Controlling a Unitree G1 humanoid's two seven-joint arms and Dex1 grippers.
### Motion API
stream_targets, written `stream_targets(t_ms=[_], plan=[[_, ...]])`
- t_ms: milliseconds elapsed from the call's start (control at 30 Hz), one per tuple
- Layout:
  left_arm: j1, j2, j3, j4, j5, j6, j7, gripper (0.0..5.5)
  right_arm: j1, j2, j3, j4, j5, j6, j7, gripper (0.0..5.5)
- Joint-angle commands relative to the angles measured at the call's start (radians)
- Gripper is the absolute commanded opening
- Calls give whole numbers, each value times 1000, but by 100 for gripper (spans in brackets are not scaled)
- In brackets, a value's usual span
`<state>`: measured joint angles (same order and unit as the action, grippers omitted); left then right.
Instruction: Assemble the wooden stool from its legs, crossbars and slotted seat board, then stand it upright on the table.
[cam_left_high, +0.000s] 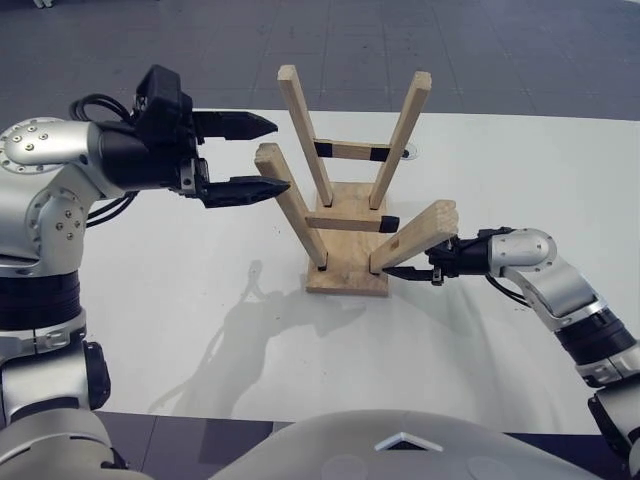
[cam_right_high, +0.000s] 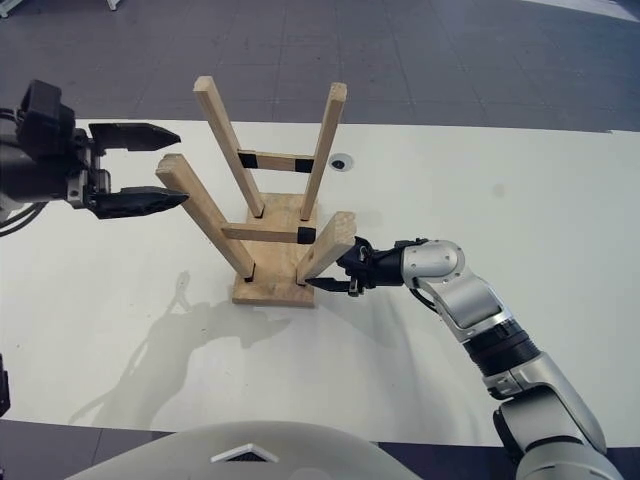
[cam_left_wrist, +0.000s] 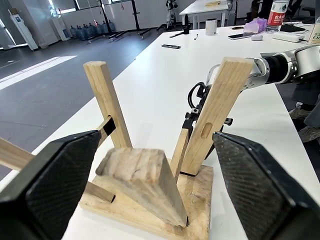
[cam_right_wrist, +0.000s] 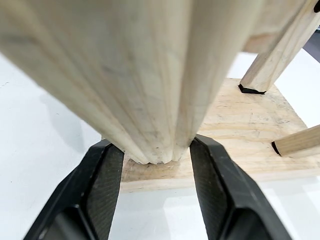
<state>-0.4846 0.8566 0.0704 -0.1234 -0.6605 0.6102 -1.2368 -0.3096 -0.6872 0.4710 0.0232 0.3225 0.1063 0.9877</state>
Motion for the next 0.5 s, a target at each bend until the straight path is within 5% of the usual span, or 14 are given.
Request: stream_targets(t_ms=[33, 500], plan=[[12, -29, -50, -13, 24, 0, 9, 413, 132, -12, 69, 54, -64, 141, 35, 202], [94, 11, -18, -95, 25, -6, 1, 413, 134, -14, 48, 53, -73, 138, 46, 202]])
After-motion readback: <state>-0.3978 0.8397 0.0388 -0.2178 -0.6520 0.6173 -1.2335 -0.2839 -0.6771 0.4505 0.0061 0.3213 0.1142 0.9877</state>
